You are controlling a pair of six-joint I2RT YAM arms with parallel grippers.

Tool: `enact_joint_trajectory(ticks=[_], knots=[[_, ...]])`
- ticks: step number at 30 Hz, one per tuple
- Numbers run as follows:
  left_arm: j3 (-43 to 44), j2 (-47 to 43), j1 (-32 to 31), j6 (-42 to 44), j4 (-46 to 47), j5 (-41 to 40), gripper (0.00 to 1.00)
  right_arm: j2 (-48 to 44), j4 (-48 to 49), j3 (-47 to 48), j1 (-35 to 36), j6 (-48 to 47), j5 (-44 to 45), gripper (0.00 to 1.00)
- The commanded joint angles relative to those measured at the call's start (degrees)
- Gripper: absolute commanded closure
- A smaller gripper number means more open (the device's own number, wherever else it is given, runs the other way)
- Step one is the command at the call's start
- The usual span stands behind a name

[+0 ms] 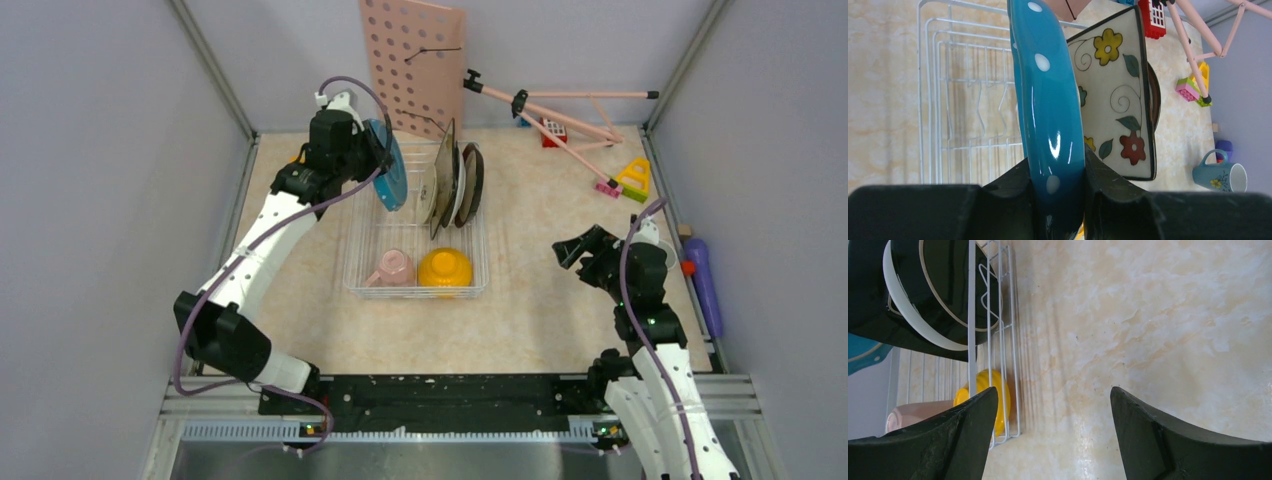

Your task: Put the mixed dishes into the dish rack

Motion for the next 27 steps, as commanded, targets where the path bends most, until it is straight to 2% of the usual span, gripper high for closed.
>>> enact_joint_trajectory(ticks=[1, 5, 11, 21, 27], knots=[[8.06, 3.22, 0.36, -0.15, 12.19, 3.95, 1.00, 0.28, 3.06, 1.64, 0.29, -1.98, -1.38, 0.19], [10.41, 8.16, 0.34, -1.65, 14.78, 7.90, 1.00, 0.22, 2.93, 1.50, 0.22, -2.47, -1.89, 0.19], [14.84, 13.52, 0.34, 0.41, 12.55, 5.01, 1.00, 0.33, 1.62, 1.81, 0.27, -2.60, -2.12, 0.19], [9.83, 11.26, 0.25, 1.06, 13.19, 1.16, 1.00, 1.97, 2.06, 2.31, 0.24, -2.74, -2.33, 0.19], [8.56, 12.23, 0.29, 1.45, 12.71, 2.30, 1.00, 3.25, 2.25, 3.02, 0.31, -2.65, -2.75, 0.19]])
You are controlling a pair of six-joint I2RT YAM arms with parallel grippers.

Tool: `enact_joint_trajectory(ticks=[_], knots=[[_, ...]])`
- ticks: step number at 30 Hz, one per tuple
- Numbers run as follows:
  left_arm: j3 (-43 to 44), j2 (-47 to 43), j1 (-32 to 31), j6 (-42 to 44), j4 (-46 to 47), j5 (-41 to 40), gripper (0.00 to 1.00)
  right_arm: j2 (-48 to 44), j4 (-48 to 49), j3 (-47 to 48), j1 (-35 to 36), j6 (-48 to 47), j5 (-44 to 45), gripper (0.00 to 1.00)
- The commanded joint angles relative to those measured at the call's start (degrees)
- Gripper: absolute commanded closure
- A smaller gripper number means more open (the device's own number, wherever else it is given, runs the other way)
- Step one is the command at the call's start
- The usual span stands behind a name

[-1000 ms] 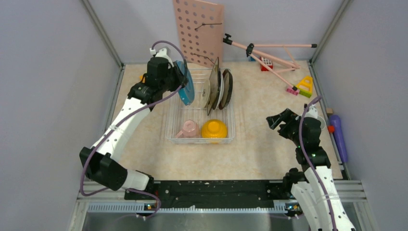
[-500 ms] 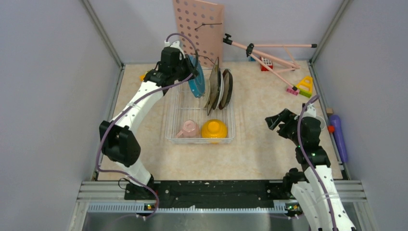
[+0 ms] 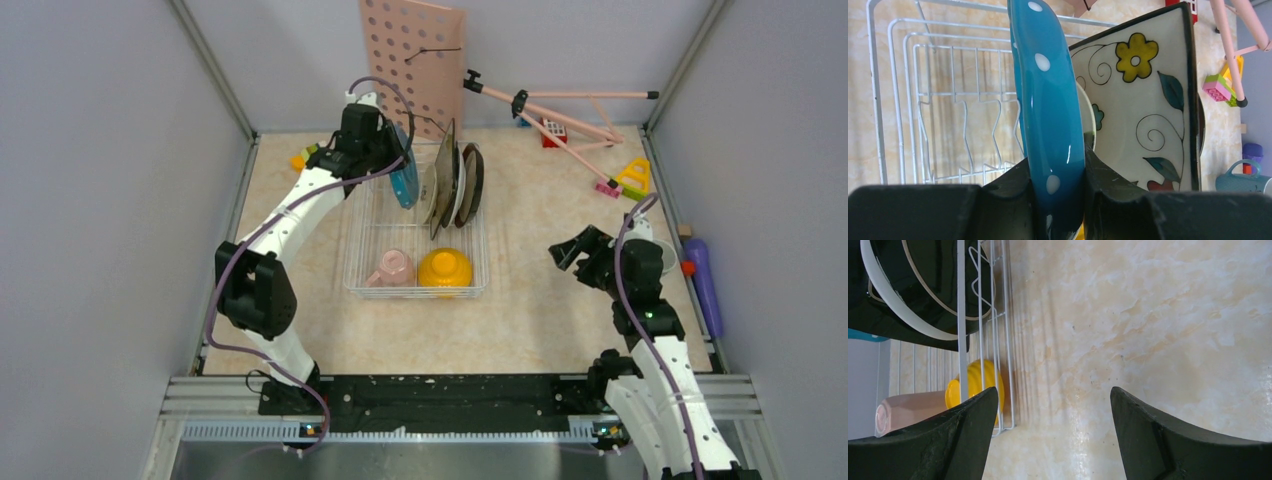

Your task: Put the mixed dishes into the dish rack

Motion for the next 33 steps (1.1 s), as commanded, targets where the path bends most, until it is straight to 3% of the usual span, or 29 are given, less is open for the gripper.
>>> enact_joint_trajectory(ticks=[1, 6, 12, 19, 27, 33], knots=[[0.92, -3.93, -0.05, 0.42, 8.45, 0.45, 1.00, 0.60, 2.11, 2.97, 0.27, -0.88, -0.68, 0.19], [0.48, -1.97, -0.35, 0.75, 8.15, 0.60, 1.00, 1.41, 1.16, 3.45, 0.26, -0.89, -0.44, 0.19], [2.82, 0.38, -4.79, 5.55, 3.93, -10.45, 1.00, 2.25, 0.04, 4.55, 0.26, -0.97, -0.17, 0.19], [3.14, 2.21, -6.13, 6.45, 3.35, -12.11, 1.00, 2.26, -1.15, 4.91, 0.26, -1.11, -0.01, 0.19], [3.84, 3.05, -6.30, 5.78, 3.03, -8.61, 0.41, 1.43, -2.03, 5.28, 0.22, -1.16, 0.36, 0.19], [5.33, 2.10, -6.17, 4.58, 2.35, -7.49, 0.36, 0.79, -4.64, 6.43, 0.26, -2.13, 1.37, 0.19]])
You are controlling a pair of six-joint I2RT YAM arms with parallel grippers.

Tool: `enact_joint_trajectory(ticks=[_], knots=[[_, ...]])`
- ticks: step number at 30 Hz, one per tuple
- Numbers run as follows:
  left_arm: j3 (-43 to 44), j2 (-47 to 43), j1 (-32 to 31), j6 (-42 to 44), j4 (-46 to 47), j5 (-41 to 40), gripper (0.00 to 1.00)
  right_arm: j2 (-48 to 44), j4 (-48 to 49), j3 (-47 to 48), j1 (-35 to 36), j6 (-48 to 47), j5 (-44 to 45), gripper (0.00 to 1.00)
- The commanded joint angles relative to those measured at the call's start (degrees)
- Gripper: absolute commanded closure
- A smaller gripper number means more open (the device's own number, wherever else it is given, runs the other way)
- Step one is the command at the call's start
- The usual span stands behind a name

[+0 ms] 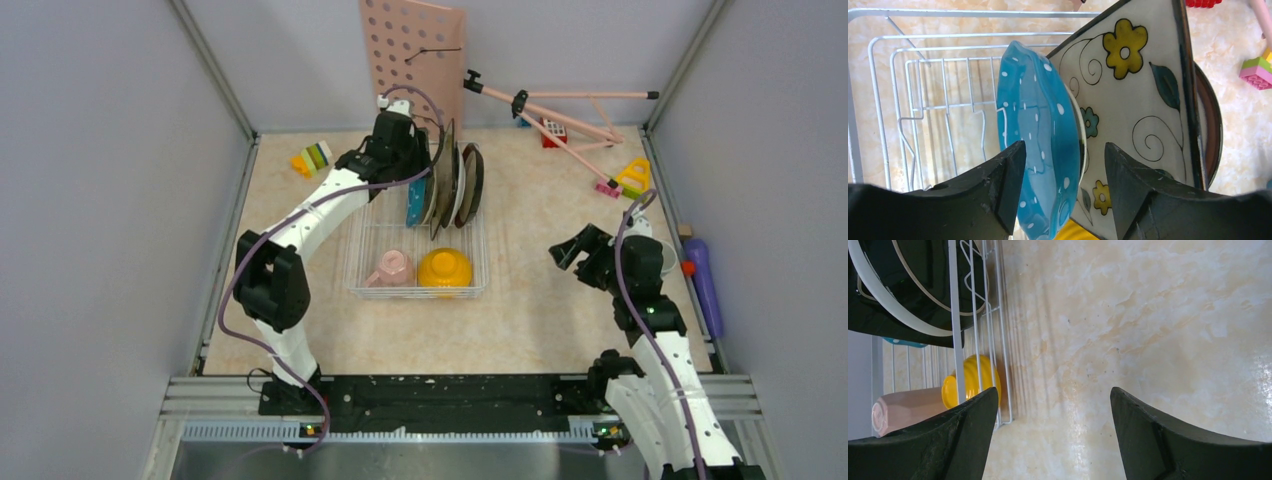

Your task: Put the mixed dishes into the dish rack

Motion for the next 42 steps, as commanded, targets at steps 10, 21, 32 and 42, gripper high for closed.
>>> enact_joint_trajectory(ticks=[10, 21, 32, 42], knots=[[-2.77, -13.46, 0.12, 0.57, 2.11, 1.44, 0.34, -2.90, -5.68, 6.06, 0.28, -2.20, 5.54, 0.19], [-15.99, -33.53, 0.11, 1.84, -0.29, 0.49, 0.32, 1.74, -20.52, 14.98, 0.27, 10.67, 28.44, 0.22], [-32.97, -51.70, 0.15, 0.90, 0.92, 3.05, 0.32, 15.44, -32.06, 26.90, 0.20, 16.68, 47.68, 0.19], [-39.83, -62.59, 0.11, 0.10, -3.57, 3.73, 0.32, 28.92, -31.77, 34.56, -4.20, 18.88, 50.10, 0.18]])
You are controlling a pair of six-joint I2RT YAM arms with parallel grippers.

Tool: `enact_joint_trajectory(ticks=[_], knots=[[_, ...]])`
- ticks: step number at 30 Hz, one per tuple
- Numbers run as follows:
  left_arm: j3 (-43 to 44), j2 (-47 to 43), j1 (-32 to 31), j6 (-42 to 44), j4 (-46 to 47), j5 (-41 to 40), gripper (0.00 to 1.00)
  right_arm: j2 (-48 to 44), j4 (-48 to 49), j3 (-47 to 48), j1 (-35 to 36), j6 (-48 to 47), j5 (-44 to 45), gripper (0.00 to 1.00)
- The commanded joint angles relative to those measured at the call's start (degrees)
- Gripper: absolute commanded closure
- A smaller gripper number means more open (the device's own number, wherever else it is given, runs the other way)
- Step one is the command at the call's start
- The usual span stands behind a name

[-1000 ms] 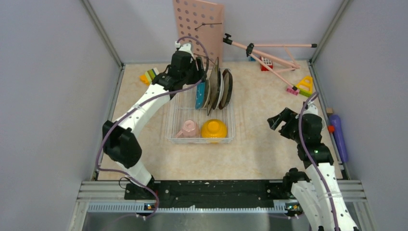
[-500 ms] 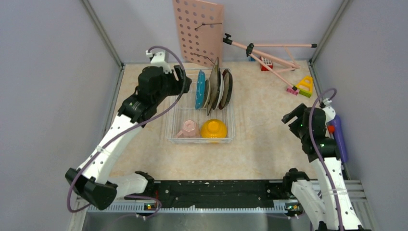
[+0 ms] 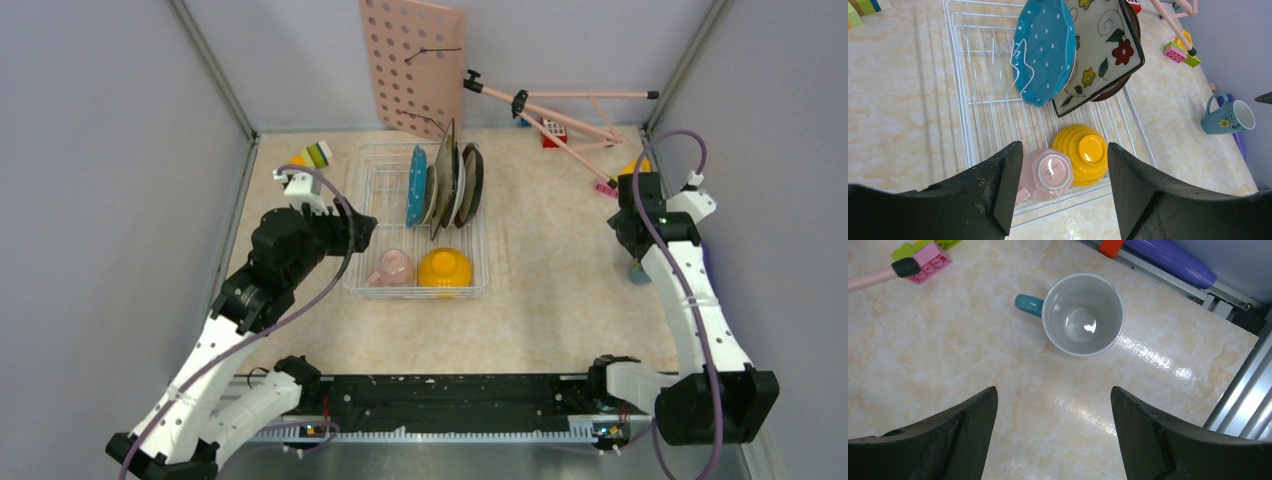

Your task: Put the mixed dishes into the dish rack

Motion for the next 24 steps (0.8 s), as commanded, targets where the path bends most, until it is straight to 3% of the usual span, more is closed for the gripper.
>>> enact_joint_trajectory(ticks=[1, 13, 24], knots=[[-2.07, -4.16, 0.08, -0.10, -1.39, 0.53, 0.32, 1.69, 5.01, 1.37, -5.24, -1.11, -0.02, 0.18], [-2.06, -7.62, 0.11, 1.90, -5.48, -2.12, 0.31, 13.51, 18.95, -0.29, -16.32, -4.24, -18.18, 0.20], [-3.93, -7.98, 0.09, 1.03, -4.95, -2.12, 0.31, 18.49, 18.92, -4.15, -17.03, -3.86, -21.46, 0.25]])
